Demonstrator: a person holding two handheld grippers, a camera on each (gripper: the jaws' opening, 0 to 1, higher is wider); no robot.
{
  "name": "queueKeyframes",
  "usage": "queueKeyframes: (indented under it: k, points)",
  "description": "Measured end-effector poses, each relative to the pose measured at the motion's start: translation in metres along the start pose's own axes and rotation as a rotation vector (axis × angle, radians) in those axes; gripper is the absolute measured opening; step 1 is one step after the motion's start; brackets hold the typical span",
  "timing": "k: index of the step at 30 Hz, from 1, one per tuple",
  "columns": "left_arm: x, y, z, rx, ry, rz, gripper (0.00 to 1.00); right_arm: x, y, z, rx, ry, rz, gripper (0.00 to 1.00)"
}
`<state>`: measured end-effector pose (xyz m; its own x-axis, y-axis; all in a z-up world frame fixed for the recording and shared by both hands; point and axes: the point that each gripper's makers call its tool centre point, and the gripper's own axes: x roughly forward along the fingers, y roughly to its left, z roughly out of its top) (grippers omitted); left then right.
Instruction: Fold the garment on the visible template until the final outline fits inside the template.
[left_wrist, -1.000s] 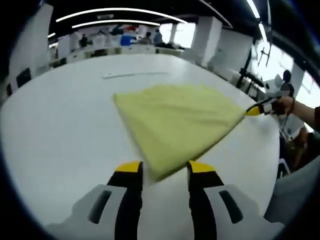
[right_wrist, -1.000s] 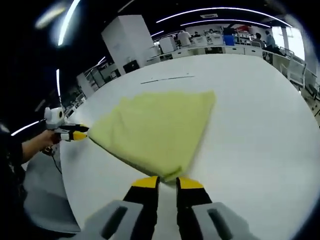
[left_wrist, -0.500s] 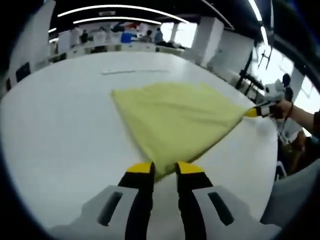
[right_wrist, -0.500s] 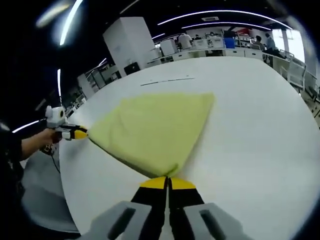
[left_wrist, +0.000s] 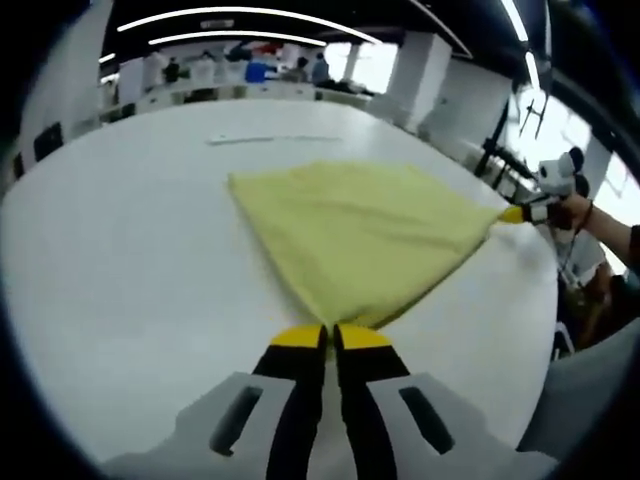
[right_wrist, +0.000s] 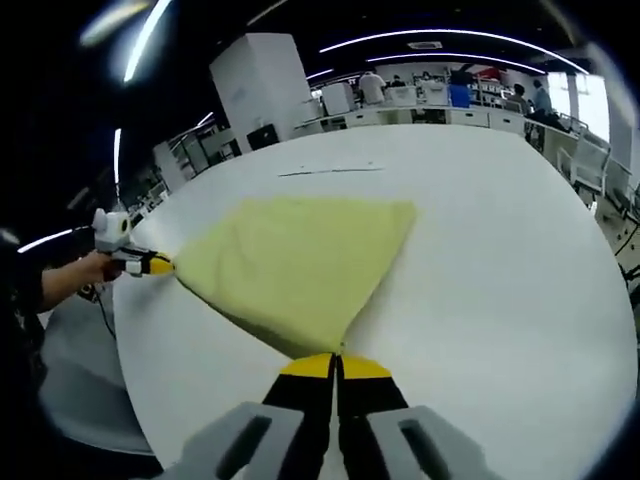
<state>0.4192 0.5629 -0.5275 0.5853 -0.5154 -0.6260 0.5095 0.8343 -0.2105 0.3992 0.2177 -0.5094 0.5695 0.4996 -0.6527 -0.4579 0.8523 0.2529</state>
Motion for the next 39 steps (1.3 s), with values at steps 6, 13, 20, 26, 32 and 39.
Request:
queueKeyframes:
  k: [6, 13, 20, 26, 32, 39]
  points:
    - [-0.002, 0.003, -0.001, -0.007, 0.006, 0.009, 0.00, 0.003, 0.005, -0.015, -0.062, 0.063, -0.007, 0.00]
    - [-0.008, 0.003, -0.004, -0.017, 0.009, 0.017, 0.00, 0.001, 0.008, -0.022, -0.056, 0.076, -0.008, 0.00]
    - [-0.016, -0.001, -0.012, -0.005, 0.027, 0.016, 0.00, -0.004, 0.015, -0.030, -0.039, 0.070, -0.003, 0.00]
    - [-0.021, -0.002, -0.018, -0.034, 0.038, 0.021, 0.00, -0.006, 0.020, -0.035, -0.028, 0.068, 0.001, 0.00]
    - [-0.025, -0.004, -0.023, -0.028, 0.053, 0.024, 0.00, -0.008, 0.023, -0.035, -0.009, 0.056, -0.006, 0.00]
    - [-0.027, -0.003, -0.026, -0.017, 0.065, 0.040, 0.00, -0.008, 0.023, -0.035, 0.010, 0.044, -0.014, 0.00]
